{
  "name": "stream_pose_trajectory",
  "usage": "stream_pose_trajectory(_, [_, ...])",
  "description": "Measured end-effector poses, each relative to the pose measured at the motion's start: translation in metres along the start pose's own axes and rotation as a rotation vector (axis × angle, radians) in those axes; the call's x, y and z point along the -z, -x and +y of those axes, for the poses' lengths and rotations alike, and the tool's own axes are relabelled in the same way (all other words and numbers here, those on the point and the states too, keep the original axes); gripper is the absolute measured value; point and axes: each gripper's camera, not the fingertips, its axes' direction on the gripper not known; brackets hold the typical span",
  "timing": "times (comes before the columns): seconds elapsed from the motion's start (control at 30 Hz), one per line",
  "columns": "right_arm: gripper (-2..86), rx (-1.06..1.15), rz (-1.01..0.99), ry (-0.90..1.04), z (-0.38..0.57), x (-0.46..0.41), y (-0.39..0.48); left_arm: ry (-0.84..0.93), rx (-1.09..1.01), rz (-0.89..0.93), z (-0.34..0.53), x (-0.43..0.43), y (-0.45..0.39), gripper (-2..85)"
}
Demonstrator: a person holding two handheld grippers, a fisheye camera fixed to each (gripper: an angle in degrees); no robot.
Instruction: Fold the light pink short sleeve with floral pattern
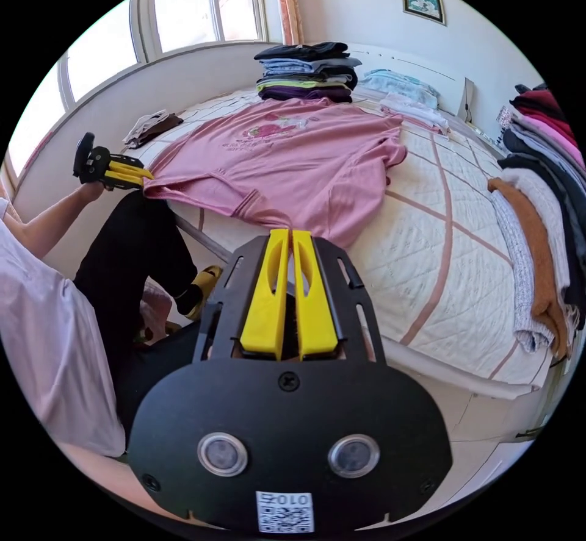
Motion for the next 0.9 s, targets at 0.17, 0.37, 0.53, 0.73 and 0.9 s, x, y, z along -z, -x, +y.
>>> stream_pose_trajectory(0.17, [2.9,0.017,-0.018,-0.034,0.017,0.019,0.011,-0.112,0.450,0.085,0.064,0.027,0.057,1.0])
stream_pose_trajectory(0.37, [3.1,-0.080,0.063,-0.175,0.009,0.051,0.002,-0.207,0.912,0.250,0.112,0.007,0.151,2.1])
stream_pose_trajectory(0.53, [2.8,-0.083,0.018,-0.276,-0.010,0.070,0.010,-0.162,0.978,0.400,0.090,-0.039,0.168,1.6])
stream_pose_trajectory(0.73, [2.5,-0.099,0.079,-0.268,-0.002,0.078,0.024,-0.210,0.834,0.040,0.031,0.009,0.133,0.4])
stream_pose_trajectory(0.9, [2.6,-0.113,-0.053,-0.206,-0.008,0.062,0.025,-0.160,0.238,-0.125,-0.081,0.032,0.039,2.0])
